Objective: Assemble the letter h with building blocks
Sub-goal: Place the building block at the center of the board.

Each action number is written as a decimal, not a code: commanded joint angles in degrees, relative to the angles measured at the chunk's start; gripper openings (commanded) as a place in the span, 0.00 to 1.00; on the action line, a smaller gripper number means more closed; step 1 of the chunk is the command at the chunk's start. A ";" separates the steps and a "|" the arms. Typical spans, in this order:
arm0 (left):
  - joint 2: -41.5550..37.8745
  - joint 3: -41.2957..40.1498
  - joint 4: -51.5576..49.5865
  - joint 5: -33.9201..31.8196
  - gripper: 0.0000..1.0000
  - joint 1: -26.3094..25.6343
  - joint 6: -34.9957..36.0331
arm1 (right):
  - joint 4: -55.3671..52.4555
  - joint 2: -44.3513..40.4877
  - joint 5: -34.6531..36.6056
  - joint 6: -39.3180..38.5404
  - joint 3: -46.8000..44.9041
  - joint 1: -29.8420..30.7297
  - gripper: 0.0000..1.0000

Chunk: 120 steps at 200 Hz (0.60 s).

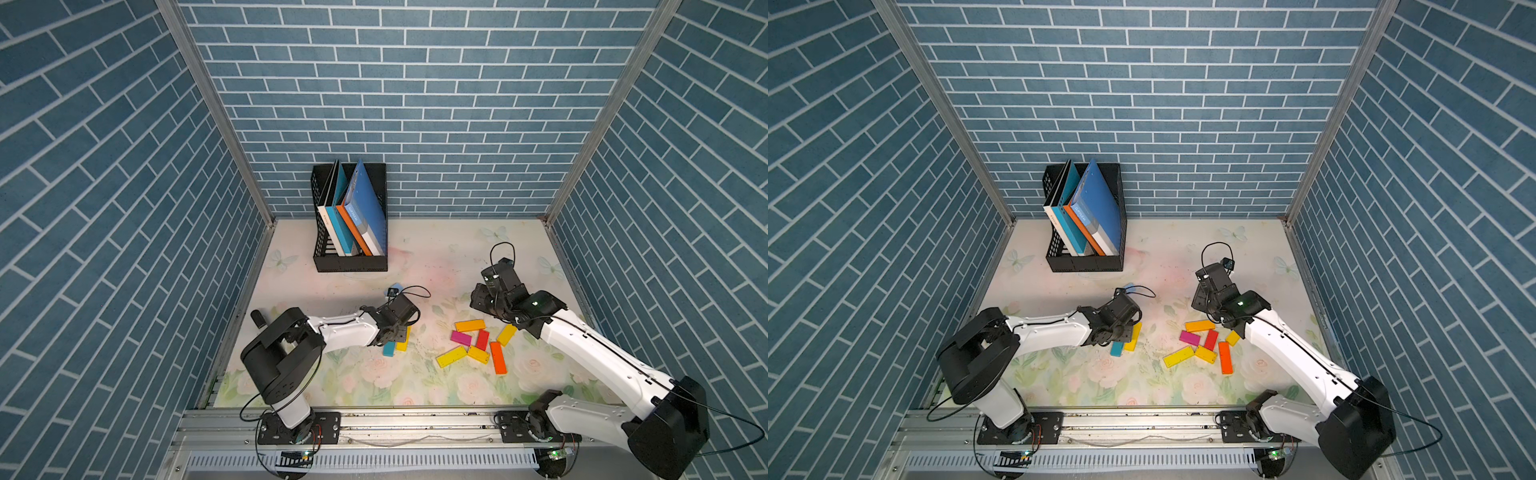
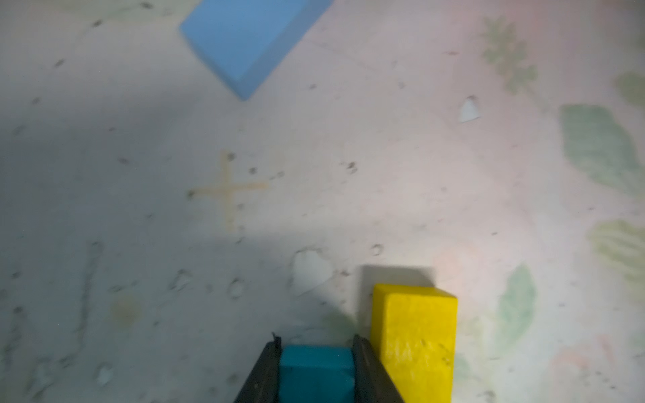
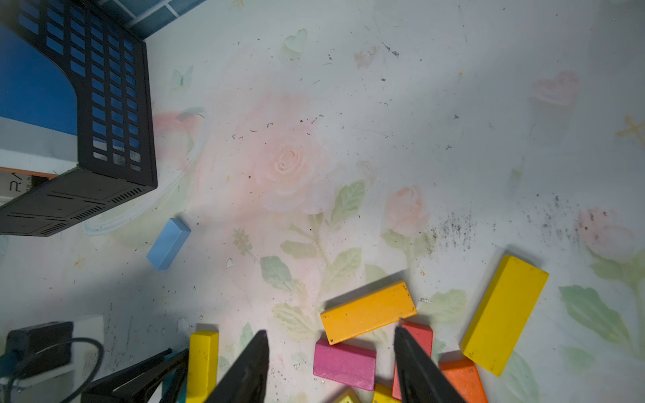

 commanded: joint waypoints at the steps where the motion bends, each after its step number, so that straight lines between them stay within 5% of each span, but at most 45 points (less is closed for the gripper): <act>1: 6.23 0.31 -1.68 10.87 0.11 -3.14 -2.81 | -1.79 -1.68 1.66 -0.28 0.06 0.29 0.58; 20: 8.29 2.97 -3.01 9.38 0.00 -3.57 -3.58 | -1.84 -2.42 2.06 -0.28 -0.87 0.22 0.58; 68: 5.80 6.66 -3.61 3.70 0.00 0.94 -9.15 | -1.69 -2.23 1.31 -1.20 -1.65 0.20 0.58; 120: 9.99 14.77 -8.70 -3.03 0.00 7.34 -1.86 | -0.40 0.14 0.00 -2.38 -0.51 0.20 0.58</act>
